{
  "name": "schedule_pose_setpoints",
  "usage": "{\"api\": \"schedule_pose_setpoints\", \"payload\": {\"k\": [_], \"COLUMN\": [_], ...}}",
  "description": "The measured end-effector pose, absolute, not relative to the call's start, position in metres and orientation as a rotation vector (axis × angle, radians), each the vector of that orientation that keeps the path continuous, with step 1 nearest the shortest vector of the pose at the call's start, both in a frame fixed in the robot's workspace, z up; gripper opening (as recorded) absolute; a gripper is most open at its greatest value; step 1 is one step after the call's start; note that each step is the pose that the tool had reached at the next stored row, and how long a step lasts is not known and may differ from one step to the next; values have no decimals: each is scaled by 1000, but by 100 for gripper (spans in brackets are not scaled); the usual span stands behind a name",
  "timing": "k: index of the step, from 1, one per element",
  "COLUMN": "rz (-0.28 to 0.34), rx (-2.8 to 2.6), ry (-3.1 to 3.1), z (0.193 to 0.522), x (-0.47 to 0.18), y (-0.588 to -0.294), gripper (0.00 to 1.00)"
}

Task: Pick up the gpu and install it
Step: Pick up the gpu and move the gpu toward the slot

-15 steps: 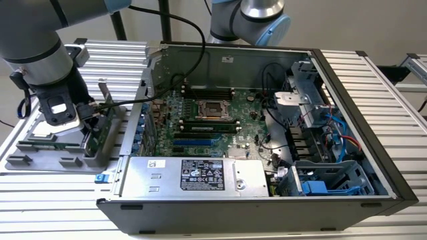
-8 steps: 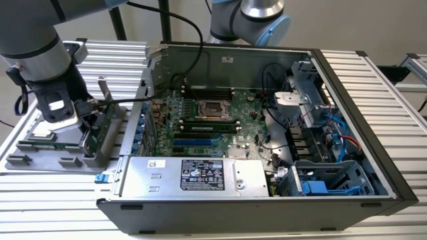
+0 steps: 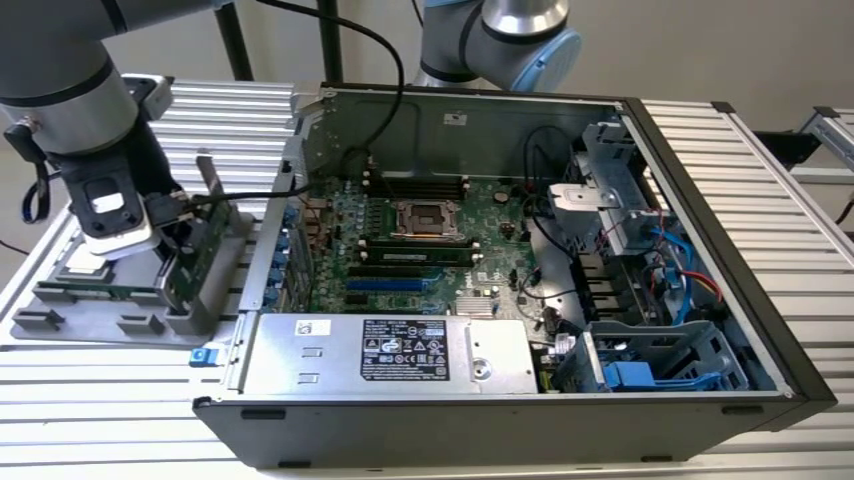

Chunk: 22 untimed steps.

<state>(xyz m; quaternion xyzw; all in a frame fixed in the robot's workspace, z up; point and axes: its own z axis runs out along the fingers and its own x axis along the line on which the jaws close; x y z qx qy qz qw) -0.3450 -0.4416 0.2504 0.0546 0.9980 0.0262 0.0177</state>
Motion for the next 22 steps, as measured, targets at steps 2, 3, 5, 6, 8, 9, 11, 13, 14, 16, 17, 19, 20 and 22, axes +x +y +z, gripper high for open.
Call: {"api": "schedule_pose_setpoints", "payload": {"k": [2,3,5,6,8,9,11,13,14,16,17,19,20,22], "rz": [82,81,82,82,81,81,82,81,82,82,82,82,82,82], "rx": [170,169,169,169,169,170,170,170,170,169,169,169,169,169], "ry": [3100,3100,3100,3100,3100,3100,3100,3100,3100,3100,3100,3100,3100,3100], "z": [252,253,255,257,259,260,261,262,263,264,264,265,265,266], "x": [-345,-345,-345,-345,-345,-345,-345,-345,-345,-345,-345,-345,-345,-345], "y": [-442,-442,-442,-442,-442,-442,-442,-442,-442,-442,-442,-442,-442,-442], "gripper": [0,0,0,0,0,0,0,0,0,0,0,0,0,0]}}
